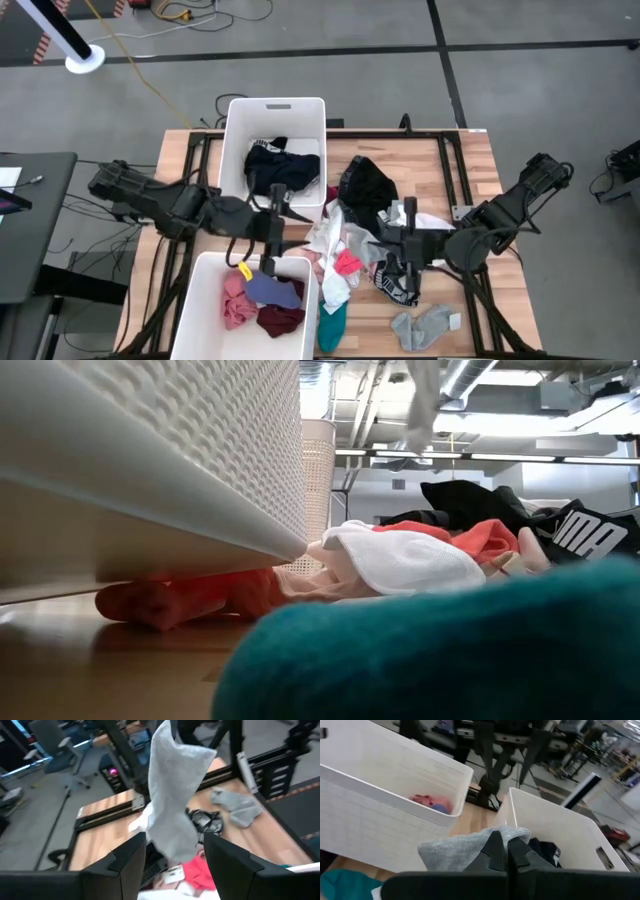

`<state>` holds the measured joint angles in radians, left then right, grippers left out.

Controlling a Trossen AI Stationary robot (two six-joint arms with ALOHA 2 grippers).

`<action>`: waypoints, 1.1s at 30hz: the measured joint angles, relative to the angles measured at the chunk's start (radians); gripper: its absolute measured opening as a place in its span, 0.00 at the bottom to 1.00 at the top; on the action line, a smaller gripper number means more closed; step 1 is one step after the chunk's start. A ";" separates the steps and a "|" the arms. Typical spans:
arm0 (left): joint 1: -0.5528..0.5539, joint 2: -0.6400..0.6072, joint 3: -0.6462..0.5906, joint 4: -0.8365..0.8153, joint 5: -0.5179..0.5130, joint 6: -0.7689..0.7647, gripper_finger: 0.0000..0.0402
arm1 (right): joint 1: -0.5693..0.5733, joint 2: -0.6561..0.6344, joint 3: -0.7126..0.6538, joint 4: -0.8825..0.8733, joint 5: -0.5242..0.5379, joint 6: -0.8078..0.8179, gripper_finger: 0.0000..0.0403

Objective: Sort clothes
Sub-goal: Put the gray sock into the top white laundry bin

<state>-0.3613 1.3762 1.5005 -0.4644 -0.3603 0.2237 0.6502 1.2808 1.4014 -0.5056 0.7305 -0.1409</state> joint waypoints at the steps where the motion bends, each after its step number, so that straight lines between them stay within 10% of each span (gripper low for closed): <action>1: 0.007 0.000 0.000 0.006 0.026 0.000 0.48 | 0.000 0.000 0.000 0.006 -0.008 -0.012 0.00; 7: 0.051 0.022 0.000 0.071 0.156 -0.003 0.48 | 0.000 0.000 0.000 0.087 -0.058 -0.105 0.00; 26: 0.072 0.193 0.000 0.357 0.101 0.111 0.48 | 0.000 0.000 0.000 0.227 -0.193 -0.279 0.00; 33: 0.078 0.218 0.000 0.342 0.192 0.171 0.33 | 0.000 0.000 0.000 0.226 -0.194 -0.278 0.00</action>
<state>-0.2831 1.5937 1.5007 -0.1228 -0.1686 0.3943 0.6506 1.2808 1.4014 -0.2791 0.5362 -0.4190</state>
